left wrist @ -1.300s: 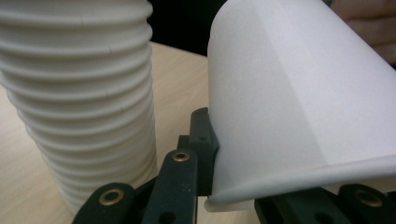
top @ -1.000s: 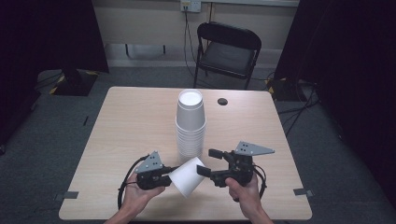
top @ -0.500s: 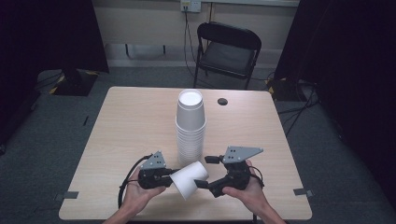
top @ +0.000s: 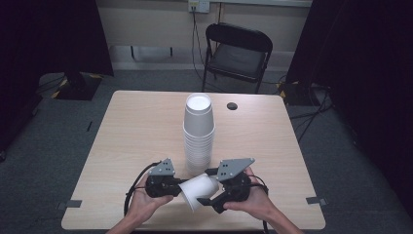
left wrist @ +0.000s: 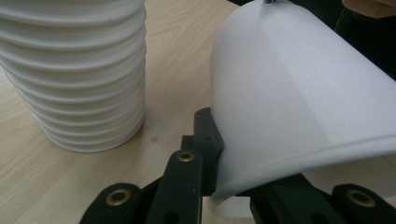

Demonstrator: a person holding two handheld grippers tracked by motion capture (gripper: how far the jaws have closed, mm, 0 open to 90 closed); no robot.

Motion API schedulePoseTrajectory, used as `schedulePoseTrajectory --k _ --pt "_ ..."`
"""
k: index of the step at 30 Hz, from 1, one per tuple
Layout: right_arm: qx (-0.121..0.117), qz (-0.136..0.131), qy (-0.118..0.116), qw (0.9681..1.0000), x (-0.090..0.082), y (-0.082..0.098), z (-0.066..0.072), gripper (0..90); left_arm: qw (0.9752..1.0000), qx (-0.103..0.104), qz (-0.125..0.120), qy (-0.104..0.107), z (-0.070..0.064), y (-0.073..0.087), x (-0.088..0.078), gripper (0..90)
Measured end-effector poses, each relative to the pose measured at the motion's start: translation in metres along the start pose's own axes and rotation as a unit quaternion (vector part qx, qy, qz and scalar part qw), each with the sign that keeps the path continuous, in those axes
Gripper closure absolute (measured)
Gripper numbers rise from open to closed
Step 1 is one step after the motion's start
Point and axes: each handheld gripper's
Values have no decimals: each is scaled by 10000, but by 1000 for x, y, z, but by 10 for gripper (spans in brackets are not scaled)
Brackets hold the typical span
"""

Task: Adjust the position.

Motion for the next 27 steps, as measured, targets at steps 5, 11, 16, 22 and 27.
schedulePoseTrajectory --k 5,11,16,22,27 --pt "-371 228 99 9990 5 1 4 132 9999 -158 -1 62 -1 1 1 852" --pt "-709 342 246 9966 7 3 8 129 9992 -326 -8 210 1 1 1 855" --pt "-976 485 347 9934 9 5 12 115 9992 -316 38 260 0 1 3 856" --pt "-1308 638 420 9885 11 9 16 94 9981 -465 62 397 2 2 4 857" --pt "-1622 776 585 9820 15 11 21 85 9971 -602 39 462 5 4 3 857"
Point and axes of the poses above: each handheld gripper's, and its own axes: x roughly forward along the jaws, y roughly out of its underside, z roughly to its left, and after that the axes turned 4 degrees about x, right-handed
